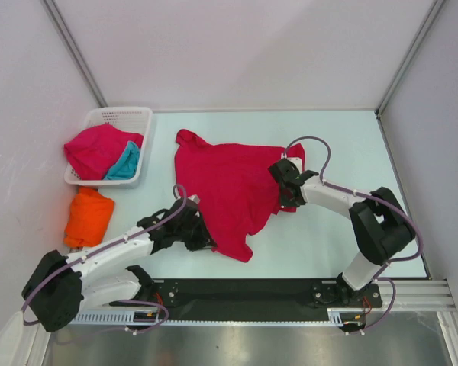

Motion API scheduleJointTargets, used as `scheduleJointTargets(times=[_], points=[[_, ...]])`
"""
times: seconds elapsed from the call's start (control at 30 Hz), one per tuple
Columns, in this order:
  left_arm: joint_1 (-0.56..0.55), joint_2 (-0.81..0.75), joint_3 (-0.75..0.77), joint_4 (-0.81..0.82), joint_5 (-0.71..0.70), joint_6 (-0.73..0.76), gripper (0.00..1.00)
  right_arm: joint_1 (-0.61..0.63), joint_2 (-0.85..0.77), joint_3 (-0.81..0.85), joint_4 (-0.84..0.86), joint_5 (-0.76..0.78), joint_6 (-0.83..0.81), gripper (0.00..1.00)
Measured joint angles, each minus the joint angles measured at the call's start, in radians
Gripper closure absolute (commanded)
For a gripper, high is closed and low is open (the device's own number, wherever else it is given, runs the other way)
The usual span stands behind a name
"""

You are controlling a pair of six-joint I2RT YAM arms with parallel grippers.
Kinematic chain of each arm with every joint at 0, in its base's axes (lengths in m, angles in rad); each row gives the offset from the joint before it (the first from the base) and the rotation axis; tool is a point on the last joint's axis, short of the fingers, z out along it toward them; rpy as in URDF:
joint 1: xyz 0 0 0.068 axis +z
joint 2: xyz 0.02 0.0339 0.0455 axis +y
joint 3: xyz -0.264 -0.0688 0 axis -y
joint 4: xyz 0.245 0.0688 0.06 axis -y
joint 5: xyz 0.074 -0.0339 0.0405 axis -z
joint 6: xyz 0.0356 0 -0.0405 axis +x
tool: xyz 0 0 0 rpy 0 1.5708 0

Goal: Fold and stack the t-shirts

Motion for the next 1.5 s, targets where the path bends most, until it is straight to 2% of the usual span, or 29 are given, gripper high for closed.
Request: scheduleJointTargets(times=[0.17, 0.4, 0.53, 0.7, 0.8, 0.97, 1.17, 1.27, 1.3, 1.33, 1.37, 1.4, 1.43, 1.5], points=[[0.078, -0.073, 0.157, -0.113, 0.002, 0.067, 0.93, -0.021, -0.114, -0.008, -0.024, 0.041, -0.013, 1.00], [0.385, -0.199, 0.325, -0.274, 0.017, 0.219, 0.93, -0.086, -0.341, -0.008, -0.110, 0.132, -0.045, 1.00], [0.491, -0.197, 0.344, -0.326, 0.050, 0.285, 0.93, -0.119, -0.432, 0.020, -0.174, 0.191, -0.061, 1.00], [0.546, -0.164, 0.344, -0.347, 0.101, 0.313, 0.93, -0.164, -0.477, 0.053, -0.211, 0.230, -0.085, 1.00], [0.581, -0.102, 0.344, -0.307, 0.134, 0.317, 0.93, -0.200, -0.449, 0.073, -0.217, 0.228, -0.093, 1.00], [0.610, 0.075, 0.372, -0.253, 0.168, 0.323, 0.92, -0.227, -0.306, 0.140, -0.200, 0.229, -0.106, 1.00], [0.763, 0.177, 0.505, -0.237, 0.211, 0.341, 0.91, -0.283, -0.133, 0.282, -0.172, 0.235, -0.131, 1.00], [0.798, 0.208, 0.568, -0.218, 0.217, 0.346, 0.90, -0.302, -0.063, 0.349, -0.157, 0.214, -0.135, 1.00], [0.798, 0.232, 0.590, -0.206, 0.223, 0.349, 0.87, -0.304, -0.035, 0.378, -0.158, 0.207, -0.135, 0.87], [0.798, 0.262, 0.604, -0.189, 0.228, 0.353, 0.72, -0.302, 0.008, 0.419, -0.159, 0.196, -0.135, 0.78], [0.796, 0.288, 0.612, -0.175, 0.233, 0.354, 0.64, -0.298, 0.039, 0.443, -0.152, 0.186, -0.134, 0.71], [0.795, 0.320, 0.613, -0.156, 0.240, 0.359, 0.55, -0.294, 0.071, 0.468, -0.154, 0.177, -0.136, 0.66], [0.794, 0.354, 0.613, -0.148, 0.245, 0.361, 0.39, -0.290, 0.112, 0.502, -0.160, 0.166, -0.139, 0.58], [0.792, 0.428, 0.611, -0.133, 0.255, 0.367, 0.27, -0.275, 0.189, 0.552, -0.161, 0.148, -0.144, 0.52]])
